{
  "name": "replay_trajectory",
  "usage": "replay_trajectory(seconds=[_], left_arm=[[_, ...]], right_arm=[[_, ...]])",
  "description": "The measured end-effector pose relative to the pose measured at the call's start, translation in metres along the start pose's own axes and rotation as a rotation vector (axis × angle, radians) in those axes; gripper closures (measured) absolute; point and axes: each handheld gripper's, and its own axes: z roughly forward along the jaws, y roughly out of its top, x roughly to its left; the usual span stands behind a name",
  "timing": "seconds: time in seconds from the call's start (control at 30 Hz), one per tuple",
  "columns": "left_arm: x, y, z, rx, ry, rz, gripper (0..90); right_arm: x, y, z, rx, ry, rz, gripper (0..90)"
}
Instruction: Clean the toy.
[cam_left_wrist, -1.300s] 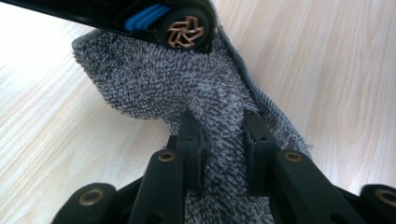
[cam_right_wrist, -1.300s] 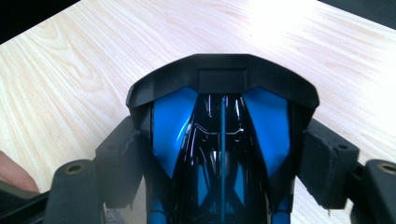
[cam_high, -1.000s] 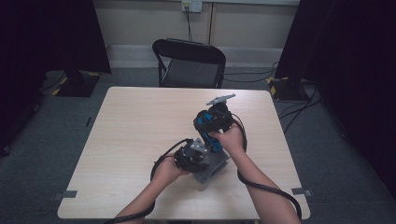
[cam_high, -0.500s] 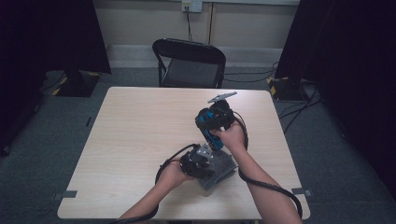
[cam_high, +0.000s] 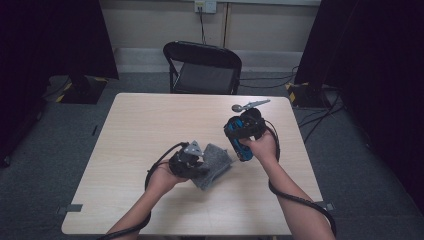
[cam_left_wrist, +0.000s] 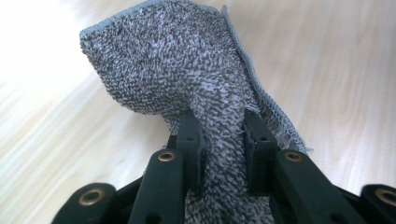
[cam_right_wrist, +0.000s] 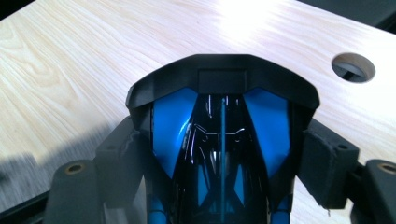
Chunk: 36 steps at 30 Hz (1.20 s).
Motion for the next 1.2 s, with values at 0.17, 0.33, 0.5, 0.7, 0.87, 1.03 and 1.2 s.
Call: replay_trajectory(seconds=[0.17,0.33,0.5,0.7,0.87,1.03,1.2], left_arm=[[0.015,-0.008,-0.017,-0.005,0.05,-0.027,72.5],[0.032,-0.021,-0.03,-0.008,0.097,-0.07,72.4],[0.047,-0.034,-0.04,-0.004,0.136,-0.117,72.5],[0.061,-0.05,-0.046,0.025,0.165,-0.156,72.4],[0.07,-0.059,-0.05,0.032,0.189,-0.182,72.4],[0.077,-0.065,-0.048,0.045,0.194,-0.201,72.3],[0.081,-0.072,-0.044,0.046,0.189,-0.213,72.0]], right_arm=[[-0.009,-0.01,-0.004,0.019,-0.013,0.001,25.3],[-0.02,-0.022,-0.009,0.031,-0.029,0.016,25.4],[-0.036,-0.039,-0.014,0.048,-0.05,0.049,25.3],[-0.048,-0.055,-0.017,0.075,-0.08,0.061,25.3],[-0.058,-0.066,-0.018,0.098,-0.096,0.075,25.3],[-0.063,-0.072,-0.014,0.118,-0.108,0.078,25.3],[-0.065,-0.076,-0.005,0.138,-0.114,0.08,25.3]])
